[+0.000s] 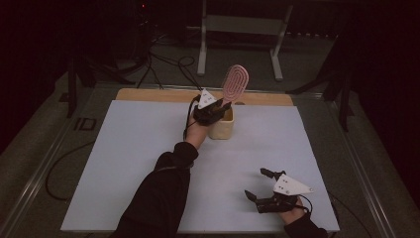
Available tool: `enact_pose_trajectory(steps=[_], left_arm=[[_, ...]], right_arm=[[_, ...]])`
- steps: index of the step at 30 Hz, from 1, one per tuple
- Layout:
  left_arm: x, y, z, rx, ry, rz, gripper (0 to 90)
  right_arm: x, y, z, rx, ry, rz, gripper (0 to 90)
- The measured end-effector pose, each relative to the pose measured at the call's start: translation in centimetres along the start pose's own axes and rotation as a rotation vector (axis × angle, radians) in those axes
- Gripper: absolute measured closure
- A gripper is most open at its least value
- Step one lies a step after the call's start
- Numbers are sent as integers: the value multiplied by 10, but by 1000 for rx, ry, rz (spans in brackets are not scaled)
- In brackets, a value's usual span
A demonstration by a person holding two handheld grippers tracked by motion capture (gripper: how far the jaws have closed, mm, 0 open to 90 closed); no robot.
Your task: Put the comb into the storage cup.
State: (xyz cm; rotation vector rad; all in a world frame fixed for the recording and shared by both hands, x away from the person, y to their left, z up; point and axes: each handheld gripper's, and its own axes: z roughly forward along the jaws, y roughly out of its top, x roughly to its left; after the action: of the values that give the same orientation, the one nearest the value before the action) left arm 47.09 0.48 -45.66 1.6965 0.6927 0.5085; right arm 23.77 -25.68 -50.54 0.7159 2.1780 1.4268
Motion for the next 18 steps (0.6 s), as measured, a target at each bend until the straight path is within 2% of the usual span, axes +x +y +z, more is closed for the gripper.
enact_pose_trajectory(steps=[2,6,7,8,9,10,11,12,13,15,16,17,18], left_arm=[[1,0,0,14,15,12,689],[2,0,1,23,8,12,684],[2,0,1,24,10,13,602],[1,0,1,35,13,9,602],[1,0,1,37,18,9,549],[1,0,0,32,24,-2,376],[2,2,-1,38,27,-28,376],[4,4,-2,39,24,-54,302],[6,5,-3,46,2,-59,230],[7,7,-6,42,-26,-44,93],[7,8,-6,59,-31,-39,56],[8,8,-6,72,-40,-33,56],[7,9,-7,72,-41,-29,37]], right_arm=[[0,0,0,2,0,1,94],[0,0,0,2,0,1,94],[0,0,0,1,0,-2,94],[0,0,0,1,0,-2,94],[0,0,0,2,1,0,94],[0,0,0,2,0,-2,94],[0,0,0,2,0,-2,94],[0,0,0,1,0,-1,94],[0,0,0,0,-1,-1,94],[0,0,0,2,-1,-5,94],[0,0,0,2,-1,-5,94],[0,0,0,3,-1,-4,95],[0,0,0,4,-3,-2,94]])
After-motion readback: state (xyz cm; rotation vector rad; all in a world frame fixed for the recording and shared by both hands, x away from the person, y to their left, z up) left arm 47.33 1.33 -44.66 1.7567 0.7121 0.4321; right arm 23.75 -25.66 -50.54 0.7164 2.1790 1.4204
